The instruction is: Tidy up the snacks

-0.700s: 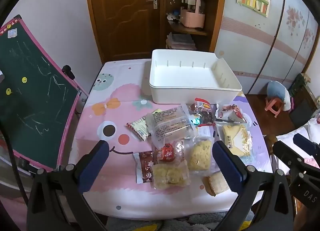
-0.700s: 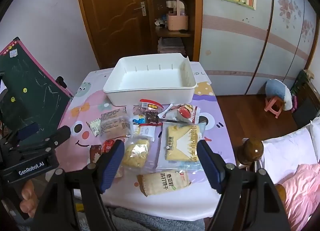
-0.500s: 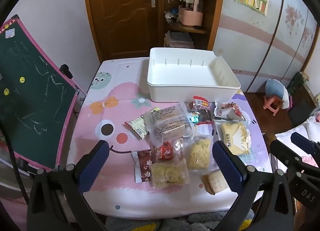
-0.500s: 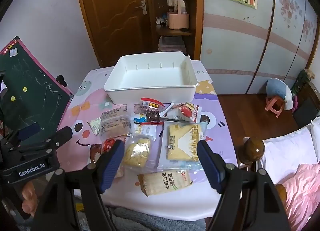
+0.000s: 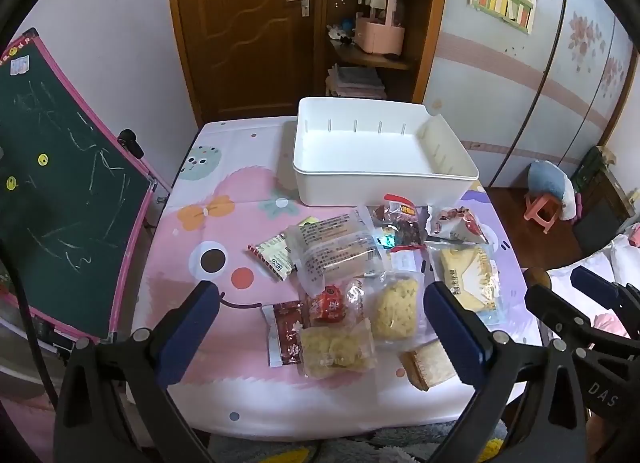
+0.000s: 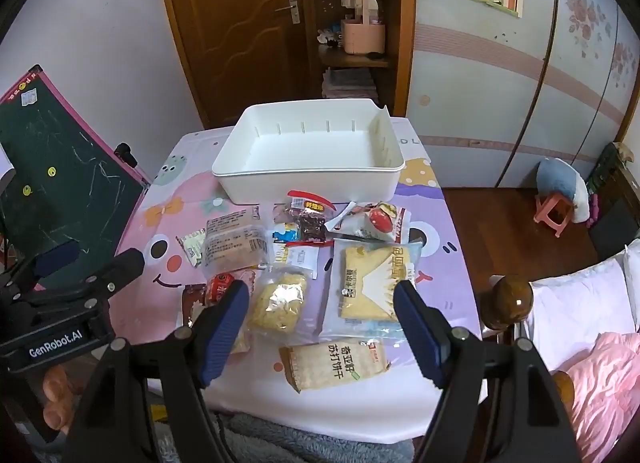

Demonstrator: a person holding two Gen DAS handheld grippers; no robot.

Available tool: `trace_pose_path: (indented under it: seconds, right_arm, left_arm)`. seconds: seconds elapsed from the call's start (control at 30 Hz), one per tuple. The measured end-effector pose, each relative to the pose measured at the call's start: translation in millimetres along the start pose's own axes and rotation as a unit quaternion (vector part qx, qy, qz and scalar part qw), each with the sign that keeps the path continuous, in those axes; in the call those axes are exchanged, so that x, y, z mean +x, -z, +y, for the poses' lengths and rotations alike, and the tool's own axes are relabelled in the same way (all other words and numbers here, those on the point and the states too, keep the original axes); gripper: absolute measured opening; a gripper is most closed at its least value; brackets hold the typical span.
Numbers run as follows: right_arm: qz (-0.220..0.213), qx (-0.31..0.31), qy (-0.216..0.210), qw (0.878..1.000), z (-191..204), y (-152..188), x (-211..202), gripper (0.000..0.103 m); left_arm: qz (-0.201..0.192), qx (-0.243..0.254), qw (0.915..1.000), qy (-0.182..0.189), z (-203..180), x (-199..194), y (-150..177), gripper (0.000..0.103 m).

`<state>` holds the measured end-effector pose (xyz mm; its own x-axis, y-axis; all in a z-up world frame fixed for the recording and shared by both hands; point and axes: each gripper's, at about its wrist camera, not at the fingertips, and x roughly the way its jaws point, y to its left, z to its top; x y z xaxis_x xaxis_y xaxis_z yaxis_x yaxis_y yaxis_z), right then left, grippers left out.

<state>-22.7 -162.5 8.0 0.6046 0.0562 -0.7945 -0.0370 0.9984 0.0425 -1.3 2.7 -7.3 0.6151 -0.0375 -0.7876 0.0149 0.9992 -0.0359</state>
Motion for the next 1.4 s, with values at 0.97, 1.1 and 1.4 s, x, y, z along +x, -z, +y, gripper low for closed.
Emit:
trace_pose_path:
  seconds: [0.97, 1.1, 1.4]
  right_arm:
    - [0.019, 0.004, -0.002, 1.000, -3, 2, 14, 0.075]
    - [0.022, 0.006, -0.003, 1.000, -4, 2, 16, 0.075]
    - [0.025, 0.010, -0.010, 1.000, -7, 2, 16, 0.075]
  left_arm:
    - [0.019, 0.013, 0.9996, 0.014, -6, 9, -4, 0.089]
    - [0.009, 0.021, 0.9997, 0.008, -9, 5, -5, 0.089]
    - [-0.005, 0.027, 0.9996, 0.005, -9, -1, -9, 0.090]
